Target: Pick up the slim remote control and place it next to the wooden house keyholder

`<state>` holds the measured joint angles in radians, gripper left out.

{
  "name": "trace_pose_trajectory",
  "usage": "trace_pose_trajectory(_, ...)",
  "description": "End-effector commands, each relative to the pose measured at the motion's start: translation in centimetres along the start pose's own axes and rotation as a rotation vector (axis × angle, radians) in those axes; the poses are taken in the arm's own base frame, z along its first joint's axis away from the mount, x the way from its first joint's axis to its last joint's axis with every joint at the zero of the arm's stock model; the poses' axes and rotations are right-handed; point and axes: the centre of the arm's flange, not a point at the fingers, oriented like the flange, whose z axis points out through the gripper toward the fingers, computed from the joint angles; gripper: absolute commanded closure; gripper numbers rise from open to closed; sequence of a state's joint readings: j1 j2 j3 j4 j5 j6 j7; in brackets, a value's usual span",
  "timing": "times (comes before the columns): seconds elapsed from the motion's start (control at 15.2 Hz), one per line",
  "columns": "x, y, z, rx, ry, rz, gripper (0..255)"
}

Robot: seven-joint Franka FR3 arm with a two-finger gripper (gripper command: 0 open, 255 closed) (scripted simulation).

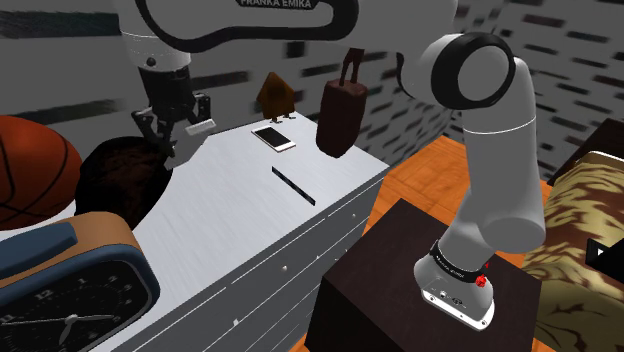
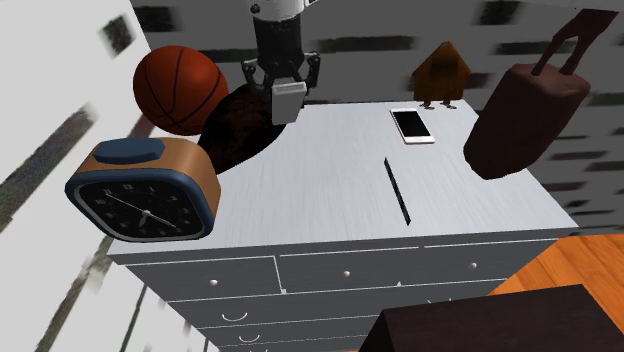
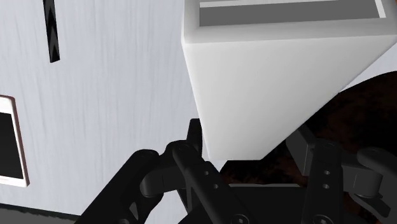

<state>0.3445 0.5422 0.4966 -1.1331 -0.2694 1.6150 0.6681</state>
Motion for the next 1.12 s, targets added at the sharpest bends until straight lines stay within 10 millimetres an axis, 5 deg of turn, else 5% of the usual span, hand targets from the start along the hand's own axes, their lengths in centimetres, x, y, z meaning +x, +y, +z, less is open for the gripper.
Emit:
trace_pose_trajectory(0.0, -0.1, 0.0, -1.1, 0.0, 0.0, 0.0, 255)
trace_pose_trajectory(0.79, 0.0, 0.1, -7.0, 0.0, 0.0, 0.0, 255)
trace_pose_trajectory(1.06, 0.3, 5.4, -6.9, 0.0, 0.0, 0.0, 255)
